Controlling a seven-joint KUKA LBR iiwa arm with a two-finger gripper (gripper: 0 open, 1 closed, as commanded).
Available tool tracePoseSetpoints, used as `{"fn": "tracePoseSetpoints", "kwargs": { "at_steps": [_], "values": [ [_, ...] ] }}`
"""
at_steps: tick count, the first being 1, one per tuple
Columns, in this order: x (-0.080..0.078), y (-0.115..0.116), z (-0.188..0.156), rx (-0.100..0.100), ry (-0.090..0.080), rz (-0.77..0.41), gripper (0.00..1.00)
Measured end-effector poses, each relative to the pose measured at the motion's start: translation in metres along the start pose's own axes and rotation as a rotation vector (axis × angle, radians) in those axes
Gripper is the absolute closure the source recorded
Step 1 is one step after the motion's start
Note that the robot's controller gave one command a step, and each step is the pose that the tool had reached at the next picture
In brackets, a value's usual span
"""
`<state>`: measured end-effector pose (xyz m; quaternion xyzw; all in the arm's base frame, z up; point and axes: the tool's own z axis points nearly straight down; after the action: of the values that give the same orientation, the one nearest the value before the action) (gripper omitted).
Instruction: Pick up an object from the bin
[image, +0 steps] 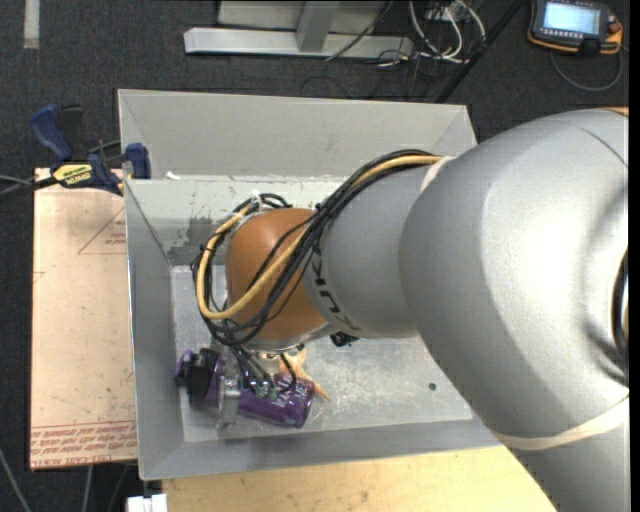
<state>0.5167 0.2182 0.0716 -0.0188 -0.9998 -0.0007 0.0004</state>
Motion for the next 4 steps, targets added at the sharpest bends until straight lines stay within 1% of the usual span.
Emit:
{"fn": "tracePoseSetpoints", "kwargs": {
  "at_steps": [1, 2, 3, 4],
  "values": [
    [-0.03, -0.003, 0.001, -0.003, -0.002, -0.634, 1.0],
    [-0.031, -0.003, 0.001, -0.004, 0.0, -0.636, 1.0],
    [-0.02, -0.003, -0.105, -0.004, -0.004, -0.579, 1.0],
    [-0.02, -0.003, -0.105, -0.005, -0.003, -0.579, 1.0]
  ]
}}
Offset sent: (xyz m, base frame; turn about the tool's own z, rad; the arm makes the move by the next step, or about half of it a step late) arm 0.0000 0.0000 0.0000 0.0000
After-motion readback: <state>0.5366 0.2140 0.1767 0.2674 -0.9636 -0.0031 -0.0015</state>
